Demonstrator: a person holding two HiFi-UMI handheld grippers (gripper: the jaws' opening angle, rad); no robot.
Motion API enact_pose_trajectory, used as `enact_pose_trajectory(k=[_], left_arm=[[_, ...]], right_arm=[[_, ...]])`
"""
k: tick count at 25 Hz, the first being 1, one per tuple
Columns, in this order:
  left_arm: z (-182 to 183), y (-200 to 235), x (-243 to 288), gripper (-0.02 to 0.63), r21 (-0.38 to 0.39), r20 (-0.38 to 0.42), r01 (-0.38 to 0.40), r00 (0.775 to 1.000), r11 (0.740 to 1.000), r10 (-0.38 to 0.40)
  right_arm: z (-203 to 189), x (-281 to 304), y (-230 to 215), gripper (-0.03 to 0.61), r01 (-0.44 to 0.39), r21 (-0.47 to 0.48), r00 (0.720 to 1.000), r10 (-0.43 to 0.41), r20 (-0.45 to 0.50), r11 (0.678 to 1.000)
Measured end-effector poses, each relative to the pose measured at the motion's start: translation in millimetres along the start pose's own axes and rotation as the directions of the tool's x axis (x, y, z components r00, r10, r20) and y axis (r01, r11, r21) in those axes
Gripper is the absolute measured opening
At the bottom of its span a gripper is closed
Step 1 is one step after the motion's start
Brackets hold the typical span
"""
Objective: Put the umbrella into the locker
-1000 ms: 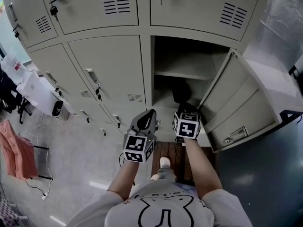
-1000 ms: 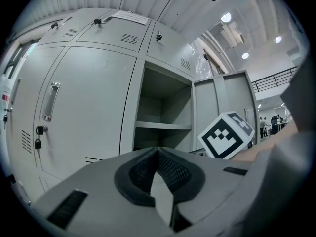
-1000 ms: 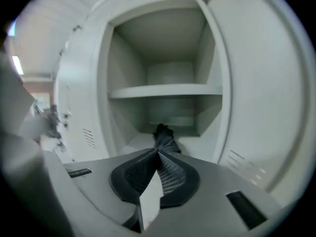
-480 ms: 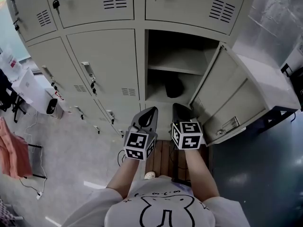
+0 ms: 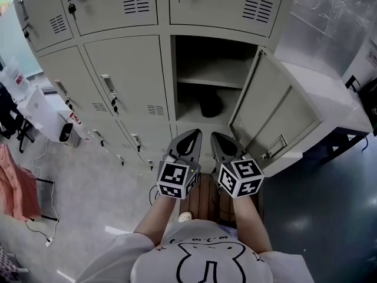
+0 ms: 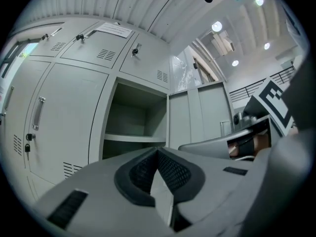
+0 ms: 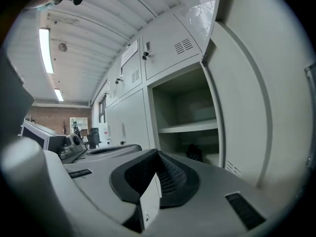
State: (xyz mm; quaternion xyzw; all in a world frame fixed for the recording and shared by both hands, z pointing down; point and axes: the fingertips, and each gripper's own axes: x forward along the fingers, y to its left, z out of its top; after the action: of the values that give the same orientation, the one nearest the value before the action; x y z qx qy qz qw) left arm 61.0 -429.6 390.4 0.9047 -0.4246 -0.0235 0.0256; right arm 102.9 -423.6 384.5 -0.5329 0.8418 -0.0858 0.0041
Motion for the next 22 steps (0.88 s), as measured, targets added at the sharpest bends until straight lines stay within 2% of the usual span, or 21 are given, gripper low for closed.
enact_pose_trajectory(k=[7,22], left_arm=[[13.2,-26.4,-6.9,0.0,0.031,0.034,0.027,0.999,0.999,-0.028],[29.5,-62.4,-17.7,0.0,0.041,0.087,0.067,0.994,0.997,-0.07]], right_arm=[[-0.8,-25.3,5.3,-0.012,0.021,-0.058,1.0,-0.023,-0.018,0.998],[14.8,-59.3,7.0,-0.012,0.082,-0.102,0.996,-0.078,0.046,0.991]])
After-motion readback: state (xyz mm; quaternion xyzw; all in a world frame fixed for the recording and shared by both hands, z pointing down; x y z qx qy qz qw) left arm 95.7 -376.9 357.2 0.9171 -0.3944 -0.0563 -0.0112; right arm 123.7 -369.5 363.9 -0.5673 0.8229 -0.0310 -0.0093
